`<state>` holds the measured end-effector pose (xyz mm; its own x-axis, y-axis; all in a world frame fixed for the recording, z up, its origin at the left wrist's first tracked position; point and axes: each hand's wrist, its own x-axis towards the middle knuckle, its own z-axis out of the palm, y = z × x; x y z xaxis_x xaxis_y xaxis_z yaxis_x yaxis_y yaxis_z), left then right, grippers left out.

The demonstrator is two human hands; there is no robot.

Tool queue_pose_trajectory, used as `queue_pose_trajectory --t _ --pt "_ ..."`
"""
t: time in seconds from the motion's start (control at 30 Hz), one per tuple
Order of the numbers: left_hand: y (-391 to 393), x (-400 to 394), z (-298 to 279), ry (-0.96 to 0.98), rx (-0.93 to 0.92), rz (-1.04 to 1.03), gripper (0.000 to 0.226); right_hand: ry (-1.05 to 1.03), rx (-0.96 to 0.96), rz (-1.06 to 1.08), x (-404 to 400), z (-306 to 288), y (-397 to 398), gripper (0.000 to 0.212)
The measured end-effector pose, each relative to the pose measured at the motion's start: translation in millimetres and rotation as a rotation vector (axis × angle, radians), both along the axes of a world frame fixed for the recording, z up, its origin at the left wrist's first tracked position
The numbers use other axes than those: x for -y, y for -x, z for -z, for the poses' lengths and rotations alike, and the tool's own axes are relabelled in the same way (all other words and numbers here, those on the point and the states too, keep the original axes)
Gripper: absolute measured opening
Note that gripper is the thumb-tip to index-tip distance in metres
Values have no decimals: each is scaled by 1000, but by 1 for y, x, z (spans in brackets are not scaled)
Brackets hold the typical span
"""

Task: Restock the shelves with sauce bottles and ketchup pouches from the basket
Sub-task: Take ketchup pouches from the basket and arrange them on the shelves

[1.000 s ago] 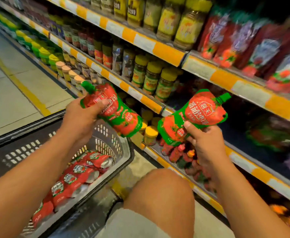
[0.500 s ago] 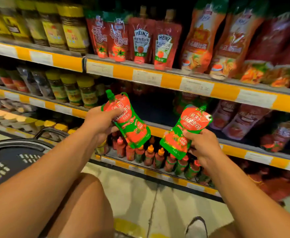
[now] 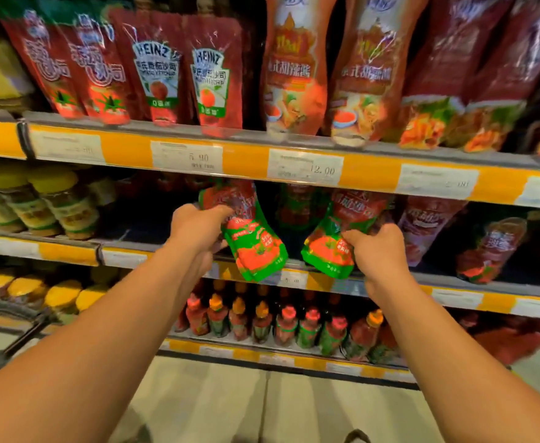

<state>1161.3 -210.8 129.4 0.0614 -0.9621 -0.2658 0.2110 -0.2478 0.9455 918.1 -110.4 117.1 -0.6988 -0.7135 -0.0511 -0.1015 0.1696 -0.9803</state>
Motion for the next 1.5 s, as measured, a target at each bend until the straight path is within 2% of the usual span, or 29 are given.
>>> queue_pose_trajectory --t 0.03,0.17,0.23,0.33,0.43,0.5,0.6,0.73,0.87,1.0,1.13,1.17,1.23,1.33,1.4,1.5 --pt "6 5 -1 4 -11 -19 16 -5 -7 9 4 0 1 19" --pt "33 14 -2 37 -164 -8 29 -59 4 40 15 -3 2 45" --pt "44 18 0 88 -196 7 35 -81 9 55 18 -4 1 52" --pt "57 21 3 197 -142 47 32 -135 -23 8 22 1 3 35" --pt "62 17 5 268 -82 101 26 -171 -106 -19 26 7 3 35" --pt "65 15 5 304 -47 166 21 -173 -179 -38 28 8 4 24" --pt "63 19 7 308 25 219 24 -232 -197 -58 26 6 5 38" --pt "52 21 20 315 199 334 41 -306 -300 -54 19 3 3 52" --pt "43 15 27 338 290 367 34 -382 -441 -31 13 2 5 54" --pt "30 14 25 324 295 446 29 -374 -394 15 15 6 11 50" --pt "26 13 27 345 335 497 31 -321 -295 -3 18 6 5 7" --pt "27 12 27 355 343 502 32 -314 -227 -10 21 7 3 9" --pt "30 11 29 377 364 501 34 -241 -123 -21 26 15 1 29" --pt "36 11 29 404 385 480 33 -159 -190 -6 33 26 3 48" --pt "41 12 31 417 395 465 31 -156 -200 -14 33 24 0 47" --pt "50 15 36 431 398 426 35 -76 -254 7 38 22 -4 30"
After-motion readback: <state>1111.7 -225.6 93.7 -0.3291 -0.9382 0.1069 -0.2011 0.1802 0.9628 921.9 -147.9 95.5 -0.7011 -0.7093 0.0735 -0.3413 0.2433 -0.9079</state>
